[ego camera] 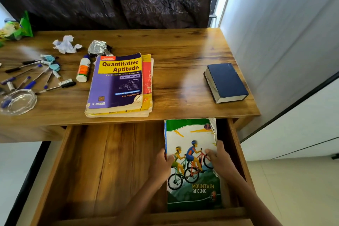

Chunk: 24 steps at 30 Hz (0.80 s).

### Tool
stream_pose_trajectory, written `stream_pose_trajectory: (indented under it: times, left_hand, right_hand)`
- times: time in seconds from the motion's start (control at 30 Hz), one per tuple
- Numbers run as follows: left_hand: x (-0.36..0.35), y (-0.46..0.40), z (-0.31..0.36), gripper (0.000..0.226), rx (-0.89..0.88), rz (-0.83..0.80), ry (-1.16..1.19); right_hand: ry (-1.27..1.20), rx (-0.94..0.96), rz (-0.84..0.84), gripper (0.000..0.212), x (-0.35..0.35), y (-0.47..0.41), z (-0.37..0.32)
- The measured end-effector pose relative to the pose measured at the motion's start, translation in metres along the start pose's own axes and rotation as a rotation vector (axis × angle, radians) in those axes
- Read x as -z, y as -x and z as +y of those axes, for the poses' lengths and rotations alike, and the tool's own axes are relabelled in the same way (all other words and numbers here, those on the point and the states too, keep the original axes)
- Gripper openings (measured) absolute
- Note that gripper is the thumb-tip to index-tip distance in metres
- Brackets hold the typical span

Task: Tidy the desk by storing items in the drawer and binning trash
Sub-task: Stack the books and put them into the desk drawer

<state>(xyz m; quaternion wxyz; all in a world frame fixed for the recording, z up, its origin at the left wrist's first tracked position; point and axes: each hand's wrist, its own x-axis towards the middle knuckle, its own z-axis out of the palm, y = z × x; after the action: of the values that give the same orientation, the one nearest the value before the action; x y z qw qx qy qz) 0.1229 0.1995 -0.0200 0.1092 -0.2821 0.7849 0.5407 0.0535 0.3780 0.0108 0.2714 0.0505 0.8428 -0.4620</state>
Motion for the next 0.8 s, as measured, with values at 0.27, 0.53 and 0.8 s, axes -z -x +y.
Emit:
stream_pose_trajectory:
  times: [0.27, 0.53, 0.8]
  left_hand:
    - [-0.01, -0.009, -0.011, 0.017, 0.082, 0.063, -0.091]
    - [-0.027, -0.002, -0.016, 0.057, 0.145, 0.108, -0.259]
    - [-0.067, 0.003, 0.007, 0.074, 0.12, -0.057, -0.309]
  right_hand:
    - [0.091, -0.13, -0.008, 0.027, -0.013, -0.009, 0.019]
    - [0.057, -0.224, 0.073, 0.031, -0.017, -0.001, 0.037]
    - [0.708, -0.061, 0.296, 0.07, -0.017, 0.017, 0.042]
